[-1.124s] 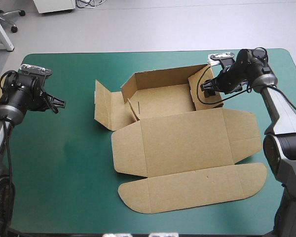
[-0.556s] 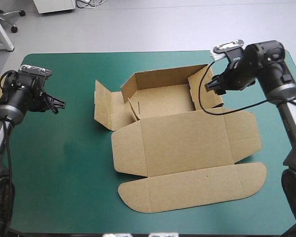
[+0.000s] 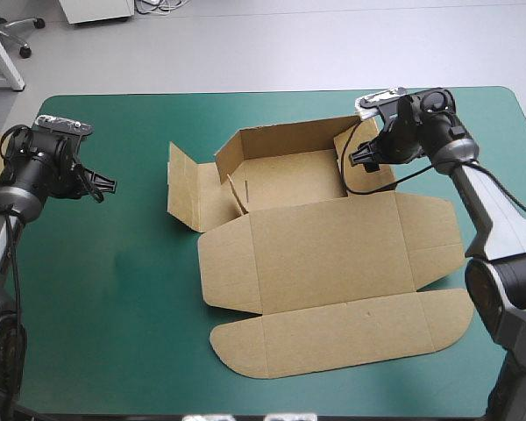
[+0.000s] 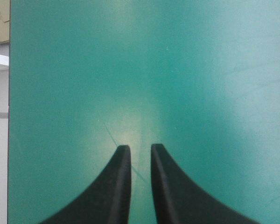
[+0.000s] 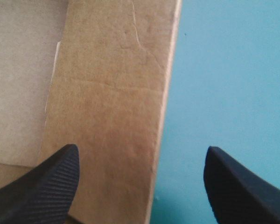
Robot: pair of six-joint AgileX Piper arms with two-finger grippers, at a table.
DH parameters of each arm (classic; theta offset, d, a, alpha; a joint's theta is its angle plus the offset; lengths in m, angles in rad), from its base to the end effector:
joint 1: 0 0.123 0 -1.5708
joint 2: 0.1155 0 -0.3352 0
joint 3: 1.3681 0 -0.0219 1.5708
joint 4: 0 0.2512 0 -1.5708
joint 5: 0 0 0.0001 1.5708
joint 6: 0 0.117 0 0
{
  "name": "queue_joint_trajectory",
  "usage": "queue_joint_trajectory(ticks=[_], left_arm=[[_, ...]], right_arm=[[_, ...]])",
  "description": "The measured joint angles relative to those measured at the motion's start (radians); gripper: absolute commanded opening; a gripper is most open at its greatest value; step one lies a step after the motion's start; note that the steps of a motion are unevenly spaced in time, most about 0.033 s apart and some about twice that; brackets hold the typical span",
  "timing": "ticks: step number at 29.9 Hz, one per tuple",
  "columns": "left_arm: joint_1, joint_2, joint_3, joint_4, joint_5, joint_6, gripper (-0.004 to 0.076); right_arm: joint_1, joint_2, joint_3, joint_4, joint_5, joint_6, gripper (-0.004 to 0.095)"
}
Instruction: Fold the box
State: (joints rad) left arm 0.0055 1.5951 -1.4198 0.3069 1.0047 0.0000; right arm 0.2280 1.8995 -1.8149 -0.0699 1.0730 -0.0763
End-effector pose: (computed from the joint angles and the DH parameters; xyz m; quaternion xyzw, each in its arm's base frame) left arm 0.3528 0.0318 0.3553 0.0465 0.9603 0.1454 0.2335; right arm 0.4412 0.0950 0.3458 -0.1552 0.9558 -0.0150 0.2493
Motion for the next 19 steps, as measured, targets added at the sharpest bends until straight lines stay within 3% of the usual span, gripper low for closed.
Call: queue_joint_trajectory(ticks=[10, 14, 19], left_arm=[[0.000, 0.000, 0.000, -0.003, -0.002, 0.000, 0.0109], [0.000, 0.000, 0.000, -0.004, -0.002, 0.000, 0.0109], [0.000, 0.000, 0.000, -0.006, -0.003, 0.000, 0.0109]], right_arm=[[0.000, 0.216, -0.213, 0.014, 0.003, -0.007, 0.0681], [0.000, 0.264, -0.230, 0.016, 0.018, -0.003, 0.0576], [0.000, 0.286, -0.230, 0.011, 0.024, 0.000, 0.0347]])
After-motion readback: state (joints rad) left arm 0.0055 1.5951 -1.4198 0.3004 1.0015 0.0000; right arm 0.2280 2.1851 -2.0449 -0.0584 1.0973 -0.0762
